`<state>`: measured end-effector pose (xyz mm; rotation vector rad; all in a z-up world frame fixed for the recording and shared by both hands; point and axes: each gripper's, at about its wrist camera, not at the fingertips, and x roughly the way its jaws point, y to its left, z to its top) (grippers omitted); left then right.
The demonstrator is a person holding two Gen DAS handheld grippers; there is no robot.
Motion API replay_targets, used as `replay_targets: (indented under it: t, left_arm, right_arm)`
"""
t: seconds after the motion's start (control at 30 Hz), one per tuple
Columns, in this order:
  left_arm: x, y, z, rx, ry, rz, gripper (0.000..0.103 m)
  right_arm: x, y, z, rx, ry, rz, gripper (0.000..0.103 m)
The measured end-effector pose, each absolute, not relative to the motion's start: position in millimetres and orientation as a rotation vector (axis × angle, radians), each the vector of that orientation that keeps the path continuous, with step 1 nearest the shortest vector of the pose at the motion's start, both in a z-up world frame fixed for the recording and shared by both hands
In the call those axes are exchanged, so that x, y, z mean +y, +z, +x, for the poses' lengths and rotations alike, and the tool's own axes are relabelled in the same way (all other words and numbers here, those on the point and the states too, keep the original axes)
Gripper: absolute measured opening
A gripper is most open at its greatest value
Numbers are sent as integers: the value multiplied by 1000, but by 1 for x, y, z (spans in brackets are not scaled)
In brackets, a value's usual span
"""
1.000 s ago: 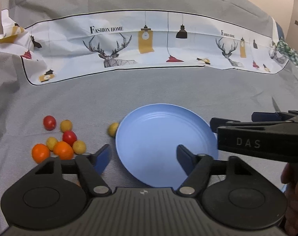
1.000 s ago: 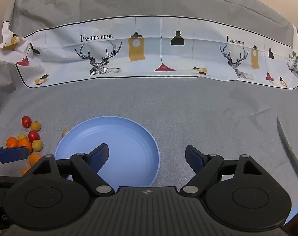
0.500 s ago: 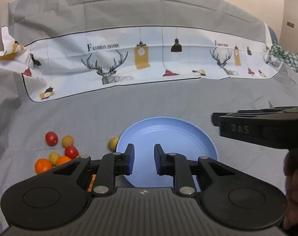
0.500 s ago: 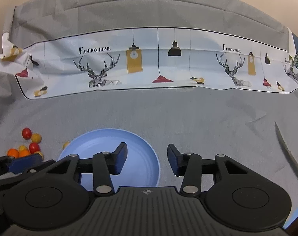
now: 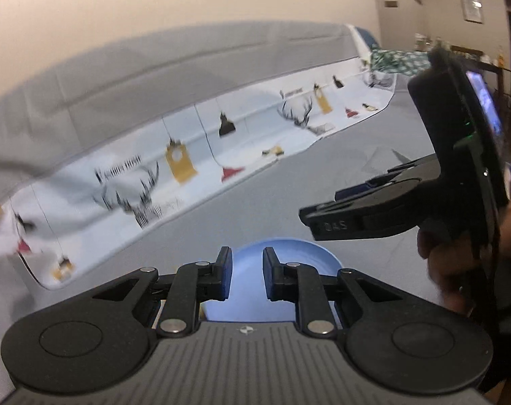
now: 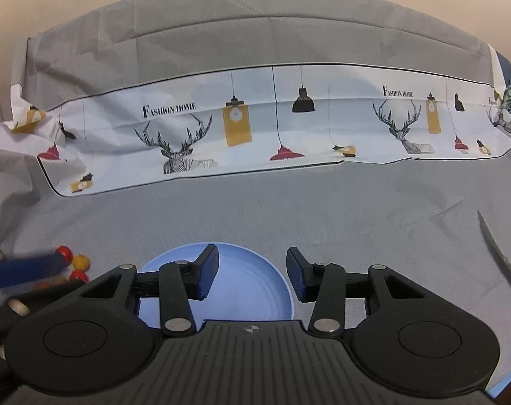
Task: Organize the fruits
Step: 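Grasp an orange with the left tool while the right tool grasps a bagged orange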
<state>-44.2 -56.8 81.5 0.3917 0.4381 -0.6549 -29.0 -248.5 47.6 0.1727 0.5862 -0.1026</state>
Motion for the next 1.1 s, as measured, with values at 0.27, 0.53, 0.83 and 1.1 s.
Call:
replay_targets:
  t: [0.27,0.53,0.83,1.1]
  left_arm:
    - [-19,65,-15,616,-517,252,22]
    - [23,48,-4,604,-427,198,22]
    - [53,30,0,614,-290,91,22]
    - [94,24,24,684,-148,-85,22]
  right_arm:
    - [-232,58,-28,572,-38,166,47]
    - [-208,65,-26,566,28,158,46]
    - [-175,60,-26,548,150,132,29]
    - [-130,31,-29,571,332,88,17]
